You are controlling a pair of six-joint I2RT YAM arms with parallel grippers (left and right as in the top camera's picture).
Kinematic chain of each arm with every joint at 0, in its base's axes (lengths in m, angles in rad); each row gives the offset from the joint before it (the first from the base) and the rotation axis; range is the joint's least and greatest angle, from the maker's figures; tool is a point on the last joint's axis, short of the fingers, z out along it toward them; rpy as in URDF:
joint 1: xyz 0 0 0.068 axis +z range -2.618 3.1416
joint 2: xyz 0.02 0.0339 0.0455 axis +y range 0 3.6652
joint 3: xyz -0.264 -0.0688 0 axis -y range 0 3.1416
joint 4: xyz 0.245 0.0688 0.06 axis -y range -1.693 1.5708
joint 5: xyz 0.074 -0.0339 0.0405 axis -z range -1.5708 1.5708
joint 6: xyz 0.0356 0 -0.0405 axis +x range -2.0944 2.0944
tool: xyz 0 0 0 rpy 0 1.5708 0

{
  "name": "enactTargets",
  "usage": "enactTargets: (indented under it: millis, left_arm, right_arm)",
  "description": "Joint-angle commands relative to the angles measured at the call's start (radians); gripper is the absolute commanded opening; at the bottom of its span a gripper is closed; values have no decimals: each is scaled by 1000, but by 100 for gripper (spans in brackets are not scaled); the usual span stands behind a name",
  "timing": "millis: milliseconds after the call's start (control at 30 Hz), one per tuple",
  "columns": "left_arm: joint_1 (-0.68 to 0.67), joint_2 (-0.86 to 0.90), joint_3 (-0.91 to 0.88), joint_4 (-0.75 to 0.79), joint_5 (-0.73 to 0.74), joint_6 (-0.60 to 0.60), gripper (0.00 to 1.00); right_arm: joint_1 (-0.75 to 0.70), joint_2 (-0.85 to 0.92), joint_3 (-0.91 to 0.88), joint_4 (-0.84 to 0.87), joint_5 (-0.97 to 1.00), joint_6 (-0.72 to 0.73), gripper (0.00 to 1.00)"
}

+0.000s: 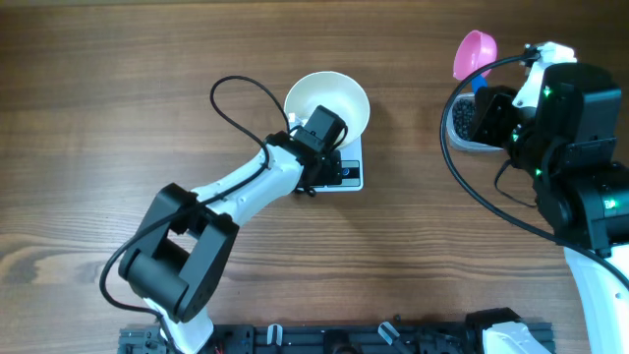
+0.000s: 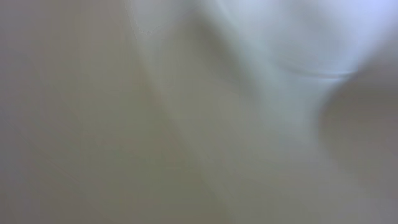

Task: Scoop item into bowl and weigh 150g on scale

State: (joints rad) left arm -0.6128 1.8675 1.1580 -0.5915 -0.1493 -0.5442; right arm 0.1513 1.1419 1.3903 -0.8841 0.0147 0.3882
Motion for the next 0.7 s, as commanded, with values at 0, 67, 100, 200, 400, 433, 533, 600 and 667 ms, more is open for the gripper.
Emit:
enactTargets:
  millis: [0, 67, 100, 200, 400, 433, 533, 600, 667]
  left_arm:
    - [11, -63, -25, -7, -16, -17, 100]
    - [11, -81, -25, -6, -16, -12, 100]
    - [11, -88, -25, -6, -16, -10, 100]
    - [11, -97, -25, -7, -16, -10, 100]
    - [11, -109, -25, -8, -3, -10, 100]
    - [11, -118, -25, -8, 6, -10, 100]
    - [10, -165, -25, -7, 29, -10, 100]
    - [6, -205, -25, -6, 29, -6, 100]
    - [-1, -228, -25, -3, 29, 19, 100]
  right_arm:
    - [-3, 5, 12, -1, -16, 4, 4]
    - [-3, 5, 12, -1, -16, 3, 4]
    - [-3, 5, 12, -1, -16, 3, 5]
    - [-3, 5, 12, -1, -16, 4, 4]
    - [-3, 5, 12, -1, -16, 3, 4]
    - [-3, 5, 12, -1, -16, 3, 5]
    - [-3, 5, 12, -1, -16, 3, 4]
    - [-3, 5, 12, -1, -16, 3, 4]
    - [-3, 5, 12, 0, -16, 3, 4]
